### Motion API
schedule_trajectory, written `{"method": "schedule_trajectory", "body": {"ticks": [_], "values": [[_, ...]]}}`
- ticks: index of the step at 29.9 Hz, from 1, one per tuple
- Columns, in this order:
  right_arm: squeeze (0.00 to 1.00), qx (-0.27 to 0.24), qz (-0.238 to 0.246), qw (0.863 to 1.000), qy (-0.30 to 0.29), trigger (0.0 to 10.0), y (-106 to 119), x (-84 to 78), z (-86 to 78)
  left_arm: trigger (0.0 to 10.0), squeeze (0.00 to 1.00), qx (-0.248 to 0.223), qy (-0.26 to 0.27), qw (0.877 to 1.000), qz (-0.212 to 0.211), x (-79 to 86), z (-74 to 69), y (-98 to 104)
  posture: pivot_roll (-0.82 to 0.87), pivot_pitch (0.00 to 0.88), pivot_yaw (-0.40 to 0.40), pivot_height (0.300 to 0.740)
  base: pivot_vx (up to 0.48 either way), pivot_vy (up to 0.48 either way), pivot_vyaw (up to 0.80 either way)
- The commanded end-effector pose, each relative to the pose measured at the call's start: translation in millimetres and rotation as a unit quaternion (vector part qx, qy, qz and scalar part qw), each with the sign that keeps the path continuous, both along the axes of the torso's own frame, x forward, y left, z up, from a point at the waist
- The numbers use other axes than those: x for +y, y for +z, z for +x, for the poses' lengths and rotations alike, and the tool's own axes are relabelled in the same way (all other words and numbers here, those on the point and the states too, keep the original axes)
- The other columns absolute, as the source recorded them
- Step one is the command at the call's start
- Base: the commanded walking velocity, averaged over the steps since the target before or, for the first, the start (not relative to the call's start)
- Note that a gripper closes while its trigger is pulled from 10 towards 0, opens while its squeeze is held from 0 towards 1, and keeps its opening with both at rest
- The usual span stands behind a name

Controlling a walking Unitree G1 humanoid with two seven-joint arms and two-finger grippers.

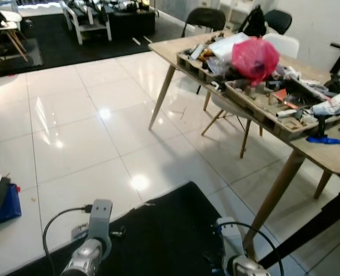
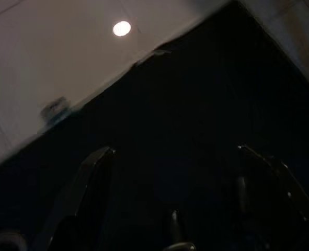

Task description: Picking trash to rubbish bin

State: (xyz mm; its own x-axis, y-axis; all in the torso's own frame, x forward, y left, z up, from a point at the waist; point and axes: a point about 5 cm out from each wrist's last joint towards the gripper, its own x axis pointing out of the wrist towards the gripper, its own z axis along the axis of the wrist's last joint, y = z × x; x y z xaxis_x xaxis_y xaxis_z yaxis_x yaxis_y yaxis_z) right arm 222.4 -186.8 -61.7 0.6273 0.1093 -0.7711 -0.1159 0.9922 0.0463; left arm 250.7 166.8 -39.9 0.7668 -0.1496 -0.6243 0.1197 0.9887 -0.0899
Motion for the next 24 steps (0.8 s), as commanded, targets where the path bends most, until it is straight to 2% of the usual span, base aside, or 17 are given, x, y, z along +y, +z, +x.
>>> {"method": "schedule_trajectory", "body": {"ticks": [1, 15, 24], "values": [[0.00, 0.005, -0.006, 1.000, -0.001, 10.0, -1.3, -2.9, -2.4, 10.0, 0.00, 0.003, -0.008, 1.000, 0.002, -1.7, -0.4, -0.6, -0.06, 0.043, 0.017, 0.740, 0.345, 0.000, -0.62], [0.00, 0.009, -0.001, 1.000, -0.008, 10.0, -3.4, -1.1, -5.5, 10.0, 0.00, 0.005, -0.011, 1.000, 0.005, 0.6, 0.2, 0.0, -0.05, 0.054, 0.032, 0.740, 0.341, 0.000, -0.62], [0.00, 0.008, 0.001, 1.000, -0.017, 10.0, -4.1, -1.9, -6.8, 10.0, 0.00, 0.006, -0.012, 1.000, 0.009, 4.9, -0.7, -0.2, -0.05, 0.057, 0.042, 0.740, 0.335, 0.000, -0.80]]}}
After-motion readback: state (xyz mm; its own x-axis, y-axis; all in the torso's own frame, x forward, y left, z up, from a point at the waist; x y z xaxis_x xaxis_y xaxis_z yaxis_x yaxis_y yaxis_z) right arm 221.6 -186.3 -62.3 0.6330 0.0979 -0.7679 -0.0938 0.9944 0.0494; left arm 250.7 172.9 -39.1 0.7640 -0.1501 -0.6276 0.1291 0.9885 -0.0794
